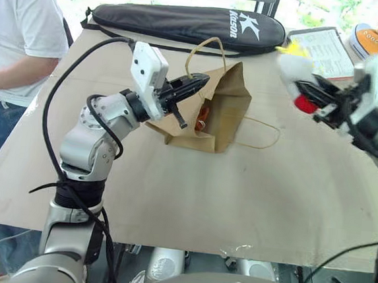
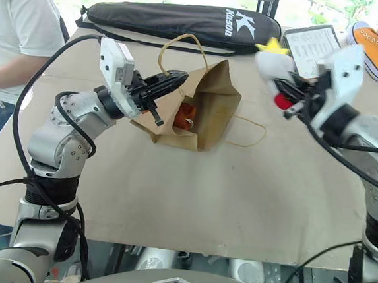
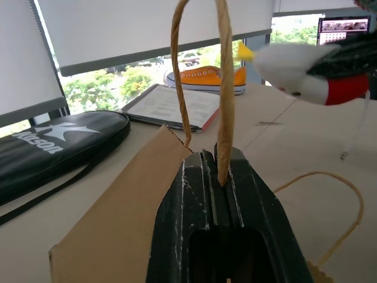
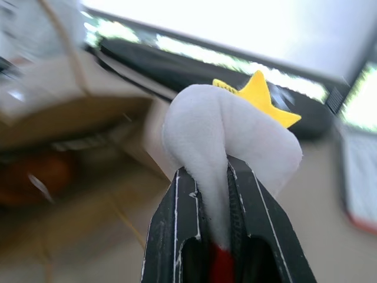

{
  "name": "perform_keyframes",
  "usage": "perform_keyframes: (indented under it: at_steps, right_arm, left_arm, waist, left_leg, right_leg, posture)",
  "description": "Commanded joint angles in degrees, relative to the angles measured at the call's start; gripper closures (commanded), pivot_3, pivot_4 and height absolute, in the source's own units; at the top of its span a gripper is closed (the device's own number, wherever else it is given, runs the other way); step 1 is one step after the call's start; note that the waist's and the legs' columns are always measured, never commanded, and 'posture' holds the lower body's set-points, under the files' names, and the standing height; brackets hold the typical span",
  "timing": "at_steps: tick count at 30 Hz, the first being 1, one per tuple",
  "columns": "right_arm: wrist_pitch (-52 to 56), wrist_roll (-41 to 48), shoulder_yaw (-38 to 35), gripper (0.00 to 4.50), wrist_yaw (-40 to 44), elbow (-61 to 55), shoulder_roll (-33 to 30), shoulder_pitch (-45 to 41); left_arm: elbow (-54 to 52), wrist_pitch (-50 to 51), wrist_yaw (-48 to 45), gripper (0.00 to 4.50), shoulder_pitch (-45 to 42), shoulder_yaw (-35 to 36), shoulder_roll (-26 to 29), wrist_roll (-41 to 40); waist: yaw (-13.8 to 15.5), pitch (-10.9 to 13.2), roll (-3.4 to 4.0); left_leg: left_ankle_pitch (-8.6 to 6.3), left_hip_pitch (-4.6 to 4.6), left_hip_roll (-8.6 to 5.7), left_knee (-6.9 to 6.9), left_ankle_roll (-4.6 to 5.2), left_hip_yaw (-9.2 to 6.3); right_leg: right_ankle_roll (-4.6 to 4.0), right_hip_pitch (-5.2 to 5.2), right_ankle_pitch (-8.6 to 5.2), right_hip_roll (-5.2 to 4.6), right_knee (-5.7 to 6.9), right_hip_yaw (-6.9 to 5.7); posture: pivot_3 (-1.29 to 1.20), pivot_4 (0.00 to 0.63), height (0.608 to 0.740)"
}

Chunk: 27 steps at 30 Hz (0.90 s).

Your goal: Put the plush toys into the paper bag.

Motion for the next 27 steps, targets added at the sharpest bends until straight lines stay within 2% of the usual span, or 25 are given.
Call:
perform_keyframes:
  at_steps: [1,4,6,10,15,17,21,23,25,26,27]
  right_arm:
    - [-2.6,-6.3,9.8,4.48,2.3,2.8,1.8,-4.3]
    - [-3.6,-11.5,20.2,4.48,6.3,8.0,4.7,-8.7]
    - [-3.2,-12.7,23.4,4.48,7.4,10.8,8.0,-11.1]
    - [1.1,-12.6,24.3,4.48,6.8,16.9,14.7,-15.5]
    - [5.4,-14.0,21.0,4.48,0.0,29.6,26.5,-19.2]
    - [4.7,-14.3,21.4,4.48,1.4,32.5,28.7,-19.5]
    - [0.7,-18.3,24.9,2.96,4.2,35.3,29.0,-17.8]
    - [0.1,-19.7,25.1,1.92,4.2,34.8,28.6,-16.7]
    - [0.9,-19.0,23.4,1.2,5.1,32.0,27.6,-15.4]
    - [1.6,-18.5,22.6,0.62,5.6,30.3,27.0,-14.7]
    - [2.5,-17.8,21.6,0.62,6.0,28.2,26.0,-14.0]
  left_arm:
    - [-0.2,0.0,0.1,4.5,-2.0,1.7,-0.1,-1.3]
    - [0.7,0.1,0.3,4.5,-2.7,2.2,-0.4,-1.3]
    - [0.6,0.2,0.4,4.5,-2.5,2.4,-0.4,-1.1]
    - [-0.5,0.4,0.8,4.5,-1.4,2.3,-0.9,-1.0]
    - [-1.6,0.0,1.1,4.5,0.3,1.8,-1.2,-0.6]
    - [-1.8,-0.1,1.1,4.5,1.0,1.8,-1.3,-0.5]
    - [-2.1,-0.5,1.1,4.5,2.5,2.0,-1.3,-0.2]
    - [-2.1,-0.6,1.2,4.5,3.2,2.4,-1.1,-0.1]
    - [-1.9,-0.6,1.4,4.5,3.7,3.0,-0.9,-0.2]
    - [-1.8,-0.7,1.3,4.5,3.9,3.2,-0.8,-0.2]
    - [-1.6,-0.9,1.2,4.5,4.1,3.4,-0.6,-0.1]
  waist:
    - [0.2,0.0,0.0]
    - [0.1,0.0,0.0]
    - [0.0,0.0,0.0]
    - [0.1,0.0,0.0]
    - [-0.1,0.0,0.0]
    - [-0.1,0.0,0.0]
    - [-0.1,0.0,0.0]
    - [-0.1,0.0,0.0]
    - [-0.1,0.0,0.0]
    - [-0.1,0.0,0.0]
    - [-0.1,0.0,0.01]
  left_leg:
    - [0.0,-0.01,-0.03,0.01,0.0,0.04]
    - [-0.01,-0.07,-0.1,0.06,0.01,0.12]
    - [-0.01,-0.05,-0.11,0.08,0.02,0.11]
    - [0.0,-0.07,-0.07,0.06,0.0,0.03]
    - [0.01,-0.04,-0.06,0.07,-0.01,0.06]
    - [0.01,-0.04,-0.05,0.03,-0.02,0.07]
    - [0.01,-0.04,-0.1,0.02,-0.02,0.12]
    - [0.01,-0.04,-0.09,0.02,-0.02,0.1]
    - [0.01,-0.04,-0.08,0.02,-0.02,0.09]
    - [0.01,-0.04,-0.08,0.01,-0.02,0.09]
    - [0.01,-0.05,-0.08,0.02,-0.02,0.09]
  right_leg:
    - [0.0,0.0,0.0,-0.04,-0.03,0.0]
    - [0.02,-0.02,0.01,-0.13,-0.06,0.04]
    - [0.02,-0.02,0.01,-0.14,-0.05,0.03]
    - [0.01,-0.03,0.01,-0.11,0.0,-0.07]
    - [0.01,-0.03,0.01,-0.13,0.06,-0.06]
    - [0.01,-0.06,0.01,-0.12,0.07,-0.07]
    - [0.01,-0.06,0.01,-0.18,0.03,-0.08]
    - [0.01,-0.06,0.01,-0.18,0.04,-0.1]
    - [0.01,-0.06,0.01,-0.17,0.05,-0.11]
    - [0.01,-0.06,0.01,-0.17,0.05,-0.11]
    - [0.01,-0.06,0.01,-0.18,0.05,-0.11]
  posture:
    - [0.0,0.15,0.74]
    - [0.0,0.15,0.74]
    - [0.0,0.15,0.74]
    - [0.0,0.15,0.74]
    - [0.0,0.15,0.74]
    - [0.0,0.15,0.74]
    - [0.0,0.15,0.74]
    - [0.0,0.15,0.74]
    - [0.0,0.15,0.74]
    - [0.0,0.15,0.74]
    - [0.0,0.15,0.74]
